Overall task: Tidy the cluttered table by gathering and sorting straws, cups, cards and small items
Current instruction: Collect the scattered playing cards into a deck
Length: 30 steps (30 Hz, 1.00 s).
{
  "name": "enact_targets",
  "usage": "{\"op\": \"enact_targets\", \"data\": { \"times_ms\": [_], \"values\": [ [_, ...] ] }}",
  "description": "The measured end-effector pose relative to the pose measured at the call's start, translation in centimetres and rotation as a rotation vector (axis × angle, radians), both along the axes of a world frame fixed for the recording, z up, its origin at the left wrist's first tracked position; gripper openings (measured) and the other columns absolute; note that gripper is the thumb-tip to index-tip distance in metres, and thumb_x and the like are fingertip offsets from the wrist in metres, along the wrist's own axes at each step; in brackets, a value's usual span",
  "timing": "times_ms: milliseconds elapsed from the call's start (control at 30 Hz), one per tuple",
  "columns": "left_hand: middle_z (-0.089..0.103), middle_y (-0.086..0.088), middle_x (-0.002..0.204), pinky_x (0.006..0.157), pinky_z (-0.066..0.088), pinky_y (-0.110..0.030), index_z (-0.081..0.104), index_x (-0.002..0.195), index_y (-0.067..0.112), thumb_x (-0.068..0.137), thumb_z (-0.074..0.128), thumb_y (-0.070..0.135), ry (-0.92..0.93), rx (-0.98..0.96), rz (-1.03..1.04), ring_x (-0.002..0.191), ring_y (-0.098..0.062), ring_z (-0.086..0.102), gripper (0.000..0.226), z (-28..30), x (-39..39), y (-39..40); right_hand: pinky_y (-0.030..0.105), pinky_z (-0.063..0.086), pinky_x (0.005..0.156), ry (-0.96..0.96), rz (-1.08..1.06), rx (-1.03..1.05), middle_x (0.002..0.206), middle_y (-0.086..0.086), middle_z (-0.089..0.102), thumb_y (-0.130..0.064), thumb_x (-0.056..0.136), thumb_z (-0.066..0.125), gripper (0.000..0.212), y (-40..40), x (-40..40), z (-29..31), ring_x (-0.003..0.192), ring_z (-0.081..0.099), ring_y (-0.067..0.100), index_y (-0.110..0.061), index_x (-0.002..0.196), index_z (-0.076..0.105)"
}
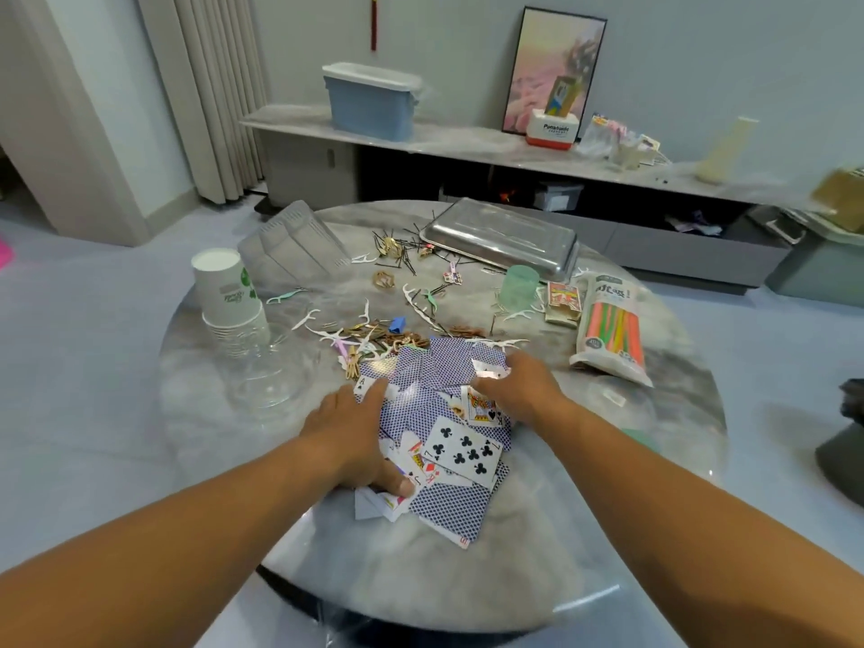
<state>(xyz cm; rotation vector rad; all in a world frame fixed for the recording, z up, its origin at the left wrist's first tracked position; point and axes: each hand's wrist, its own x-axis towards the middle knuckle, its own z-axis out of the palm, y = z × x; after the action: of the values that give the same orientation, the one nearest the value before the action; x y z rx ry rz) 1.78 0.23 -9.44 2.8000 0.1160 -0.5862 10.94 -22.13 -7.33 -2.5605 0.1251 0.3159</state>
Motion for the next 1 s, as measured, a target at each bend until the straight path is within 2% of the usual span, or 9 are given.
{"op": "enact_targets", "data": {
  "times_ms": [133, 233, 333, 433, 567, 633, 733, 867, 1000],
  "values": [
    [0.023, -0.009, 0.16, 0.115, 0.03, -0.045, -0.001, 0.161, 0.029, 0.051, 0.089, 0.069, -0.12, -0.082, 0.098, 0.145, -0.034, 0.023, 0.148, -0.1, 0.7, -0.5, 0.034, 0.053, 0.077, 0.074, -0.116, 0.212, 0.104, 0.007, 0.062, -0.038, 0.082, 0.083, 0.065, 0.3, -1.2, 0.7, 0.09, 0.06, 0.023, -0.002, 0.129, 0.056],
    [0.025, -0.011, 0.155, 0.113, 0.033, -0.045, 0.004, 0.16, 0.03, 0.053, 0.097, 0.051, -0.149, -0.247, 0.24, 0.143, -0.035, 0.025, 0.143, -0.3, 1.3, -1.3, 0.02, 0.036, 0.041, 0.22, -0.175, 0.239, 0.077, 0.002, 0.05, -0.04, 0.077, 0.087, 0.062, 1.2, -2.1, 1.8, 0.059, 0.045, 0.014, -0.001, 0.113, 0.055],
    [0.03, -0.012, 0.154, 0.109, 0.04, -0.043, 0.005, 0.16, 0.028, 0.054, 0.1, 0.035, -0.154, -0.418, 0.372, 0.141, -0.035, 0.036, 0.143, -0.5, 1.9, -1.8, 0.016, 0.025, 0.03, 0.277, -0.173, 0.188, 0.07, 0.005, 0.046, -0.039, 0.075, 0.089, 0.064, 2.0, -2.7, 2.1, 0.052, 0.038, 0.014, 0.0, 0.106, 0.049],
    [0.043, -0.008, 0.152, 0.102, 0.043, -0.037, 0.013, 0.159, 0.02, 0.056, 0.1, 0.022, -0.176, -0.581, 0.437, 0.136, -0.031, 0.046, 0.135, -0.6, 2.8, -1.8, 0.016, 0.041, 0.042, 0.296, -0.198, 0.306, 0.085, 0.008, 0.053, -0.026, 0.072, 0.093, 0.076, 2.2, -2.9, 1.6, 0.067, 0.051, 0.018, 0.003, 0.124, 0.045],
    [0.052, -0.007, 0.145, 0.096, 0.049, -0.035, 0.036, 0.153, 0.011, 0.062, 0.097, 0.017, -0.125, -0.75, 0.537, 0.127, -0.029, 0.055, 0.11, 0.2, 3.8, -1.5, 0.051, 0.056, 0.092, 0.254, -0.245, 0.435, 0.121, 0.016, 0.06, -0.012, 0.067, 0.094, 0.08, 2.7, -3.1, 0.3, 0.109, 0.061, 0.034, -0.003, 0.128, 0.044],
    [0.07, -0.003, 0.114, 0.077, 0.06, -0.032, 0.06, 0.127, 0.01, 0.066, 0.094, 0.01, -0.083, -0.849, 0.548, 0.094, -0.019, 0.074, 0.07, 0.5, 4.2, -1.4, 0.052, 0.058, 0.089, 0.235, -0.25, 0.481, 0.114, 0.017, 0.065, -0.012, 0.066, 0.095, 0.075, 2.8, -3.0, 0.3, 0.101, 0.066, 0.034, -0.002, 0.124, 0.048],
    [0.074, 0.0, 0.08, 0.048, 0.055, -0.022, 0.062, 0.093, 0.018, 0.073, 0.087, 0.0, -0.1, -0.959, 0.517, 0.059, -0.009, 0.072, 0.037, 0.7, 4.6, -1.6, 0.042, 0.062, 0.071, 0.232, -0.239, 0.623, 0.104, 0.013, 0.069, -0.005, 0.069, 0.092, 0.078, 2.5, -2.6, 0.8, 0.088, 0.072, 0.03, -0.008, 0.132, 0.047],
    [0.072, -0.004, 0.103, 0.054, 0.056, -0.023, 0.06, 0.096, 0.023, 0.075, 0.086, 0.002, -0.149, -1.073, 0.502, 0.075, -0.015, 0.075, 0.04, 0.8, 4.8, -2.1, 0.046, 0.064, 0.067, 0.203, -0.15, 0.747, 0.096, 0.012, 0.077, 0.009, 0.072, 0.084, 0.055, 1.9, -1.9, 1.4, 0.079, 0.077, 0.029, -0.009, 0.119, 0.061],
    [0.058, 0.004, 0.118, 0.063, 0.058, -0.024, 0.051, 0.127, 0.022, 0.071, 0.091, 0.01, -0.208, -1.048, 0.441, 0.1, -0.017, 0.066, 0.07, 1.3, 4.7, -2.3, 0.04, 0.063, 0.062, 0.113, -0.073, 0.773, 0.089, 0.004, 0.079, 0.01, 0.075, 0.08, 0.044, 1.4, -1.6, 2.1, 0.076, 0.077, 0.024, -0.014, 0.109, 0.067]
  ]
}}
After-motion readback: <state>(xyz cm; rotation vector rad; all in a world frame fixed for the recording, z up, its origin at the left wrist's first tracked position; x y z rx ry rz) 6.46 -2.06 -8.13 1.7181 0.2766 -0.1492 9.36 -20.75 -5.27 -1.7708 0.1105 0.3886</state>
